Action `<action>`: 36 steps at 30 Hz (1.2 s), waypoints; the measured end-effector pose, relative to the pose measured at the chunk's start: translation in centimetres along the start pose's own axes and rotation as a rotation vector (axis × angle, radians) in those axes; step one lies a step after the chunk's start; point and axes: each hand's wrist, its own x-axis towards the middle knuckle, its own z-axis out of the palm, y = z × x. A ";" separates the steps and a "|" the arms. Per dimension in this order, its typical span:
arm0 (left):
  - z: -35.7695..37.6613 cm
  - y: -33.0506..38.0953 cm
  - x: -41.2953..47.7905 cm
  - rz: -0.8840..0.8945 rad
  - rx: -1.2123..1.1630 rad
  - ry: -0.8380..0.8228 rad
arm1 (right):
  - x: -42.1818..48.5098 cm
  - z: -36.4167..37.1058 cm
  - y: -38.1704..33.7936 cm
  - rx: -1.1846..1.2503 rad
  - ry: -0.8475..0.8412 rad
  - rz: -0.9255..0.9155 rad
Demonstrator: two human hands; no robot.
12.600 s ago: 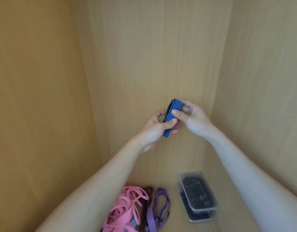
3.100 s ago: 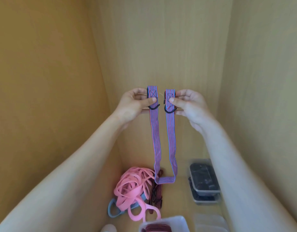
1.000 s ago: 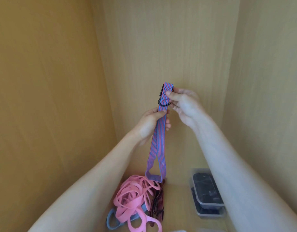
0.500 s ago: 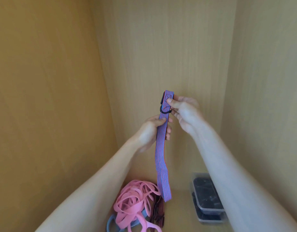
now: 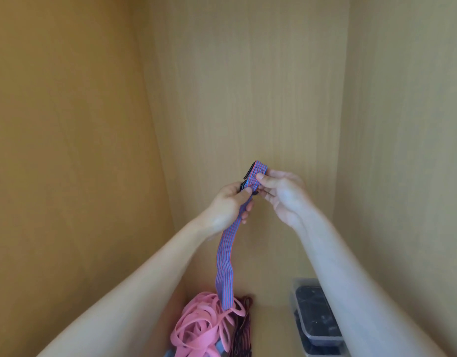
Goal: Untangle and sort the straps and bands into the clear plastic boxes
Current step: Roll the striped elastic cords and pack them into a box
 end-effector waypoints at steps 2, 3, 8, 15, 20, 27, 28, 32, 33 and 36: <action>0.1 -0.1 -0.1 -0.018 0.004 -0.004 | 0.1 -0.3 -0.1 -0.008 0.000 0.022; 0.1 -0.3 -0.2 -0.036 -0.004 -0.010 | 0.1 -0.5 -0.1 -0.020 -0.001 0.033; -0.3 -1.1 -0.5 -0.088 -0.049 -0.068 | 0.1 -1.5 1.3 -0.045 -0.027 0.083; -1.0 -0.7 -1.7 -0.193 -0.144 -0.197 | -0.3 -2.2 1.7 -0.143 -0.168 0.037; -2.5 0.2 -1.9 -0.311 -0.274 -0.263 | -1.1 -2.9 1.3 -0.206 -0.358 -0.106; -3.5 0.0 -2.5 -0.376 -0.416 -0.333 | -1.7 -2.7 0.8 -0.487 -0.339 -0.266; -3.5 -0.1 -2.5 -0.378 -0.420 -0.333 | -1.6 -2.5 0.9 -0.531 -0.319 -0.296; -3.6 -0.9 -2.1 -0.333 -0.311 -0.330 | -1.3 -2.1 1.5 -0.618 -0.233 -0.331; -3.6 -1.0 -2.0 -0.317 -0.283 -0.313 | -1.3 -2.1 1.6 -0.631 -0.227 -0.332; -3.7 -1.6 -1.5 -0.271 -0.178 -0.175 | -1.5 -2.1 1.2 -0.694 -0.217 -0.346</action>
